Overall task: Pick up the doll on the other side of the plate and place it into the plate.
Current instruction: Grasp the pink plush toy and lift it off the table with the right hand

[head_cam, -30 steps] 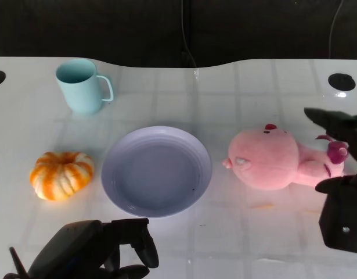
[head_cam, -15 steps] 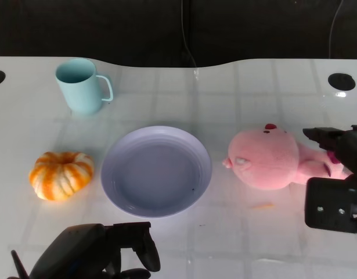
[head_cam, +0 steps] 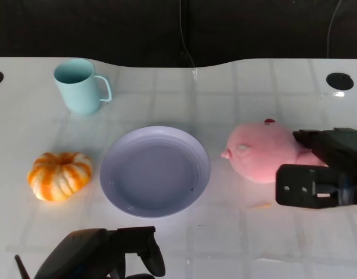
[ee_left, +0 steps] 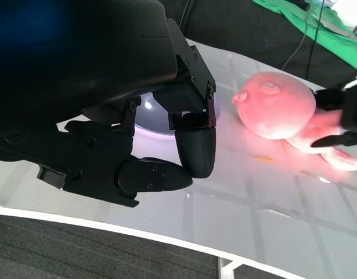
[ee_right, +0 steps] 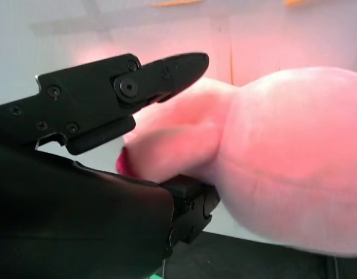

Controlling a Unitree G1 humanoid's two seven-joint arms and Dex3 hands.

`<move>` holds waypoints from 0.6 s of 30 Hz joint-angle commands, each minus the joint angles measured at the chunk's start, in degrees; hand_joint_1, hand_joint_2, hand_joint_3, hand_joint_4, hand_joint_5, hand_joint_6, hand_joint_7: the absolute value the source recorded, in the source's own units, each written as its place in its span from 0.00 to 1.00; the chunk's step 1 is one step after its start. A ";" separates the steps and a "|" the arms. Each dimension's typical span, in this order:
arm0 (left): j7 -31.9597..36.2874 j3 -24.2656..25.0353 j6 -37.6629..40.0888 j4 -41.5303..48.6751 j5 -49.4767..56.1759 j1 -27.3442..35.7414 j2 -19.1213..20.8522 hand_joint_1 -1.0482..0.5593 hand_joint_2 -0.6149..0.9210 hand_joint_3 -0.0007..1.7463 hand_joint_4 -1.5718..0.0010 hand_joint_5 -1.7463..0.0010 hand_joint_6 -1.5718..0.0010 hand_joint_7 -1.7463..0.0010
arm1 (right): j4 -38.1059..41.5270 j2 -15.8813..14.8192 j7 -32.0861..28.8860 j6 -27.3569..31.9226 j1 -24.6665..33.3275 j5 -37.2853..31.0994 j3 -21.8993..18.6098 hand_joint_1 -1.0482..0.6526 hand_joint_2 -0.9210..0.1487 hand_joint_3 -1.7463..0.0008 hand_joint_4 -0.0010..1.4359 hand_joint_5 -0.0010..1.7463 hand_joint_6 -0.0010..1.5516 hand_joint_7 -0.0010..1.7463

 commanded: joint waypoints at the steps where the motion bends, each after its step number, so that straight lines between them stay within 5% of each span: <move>1: 0.54 0.11 0.20 -1.11 0.64 0.80 0.16 0.44 1.00 0.22 0.60 0.07 0.61 0.28 | 8.60 1.72 -2.43 -3.12 -1.68 1.71 1.35 0.27 0.00 0.97 0.42 0.11 0.29 0.02; 4: 0.42 0.00 0.67 -1.79 0.91 1.10 -0.08 0.43 1.00 0.23 0.61 0.06 0.61 0.28 | 14.83 2.97 -6.42 -5.82 -3.71 2.68 1.90 0.39 0.00 0.97 0.66 0.18 0.43 0.05; 7: 0.00 -0.04 1.24 -2.56 1.13 1.27 -0.15 0.43 1.00 0.23 0.61 0.05 0.62 0.27 | 18.82 3.40 -10.41 -7.97 -5.05 2.46 3.13 0.45 0.00 0.95 0.68 0.20 0.66 0.08; 8: -0.04 -0.06 1.32 -2.70 1.25 1.28 -0.12 0.43 1.00 0.23 0.61 0.04 0.62 0.27 | 19.50 3.33 -11.72 -8.67 -5.18 2.31 3.53 0.45 0.00 0.93 0.64 0.33 0.71 0.07; 12: 0.17 -0.23 1.26 -2.95 1.67 1.26 -0.05 0.44 1.00 0.23 0.61 0.04 0.62 0.27 | 21.41 2.99 -16.01 -11.05 -5.34 2.36 4.61 0.46 0.00 0.90 0.57 0.51 0.75 0.05; 15: 0.36 -0.23 0.89 -3.08 1.93 1.33 -0.01 0.44 1.00 0.23 0.61 0.04 0.61 0.27 | 20.82 2.64 -16.33 -11.34 -5.34 2.67 4.99 0.45 0.00 0.86 0.53 0.46 0.73 0.02; 18: -0.23 -0.06 1.84 -3.62 1.89 1.45 -0.14 0.44 1.00 0.22 0.60 0.04 0.61 0.27 | 19.41 2.84 -16.51 -10.99 -5.36 4.25 3.82 0.46 0.00 0.87 0.60 0.40 0.73 0.02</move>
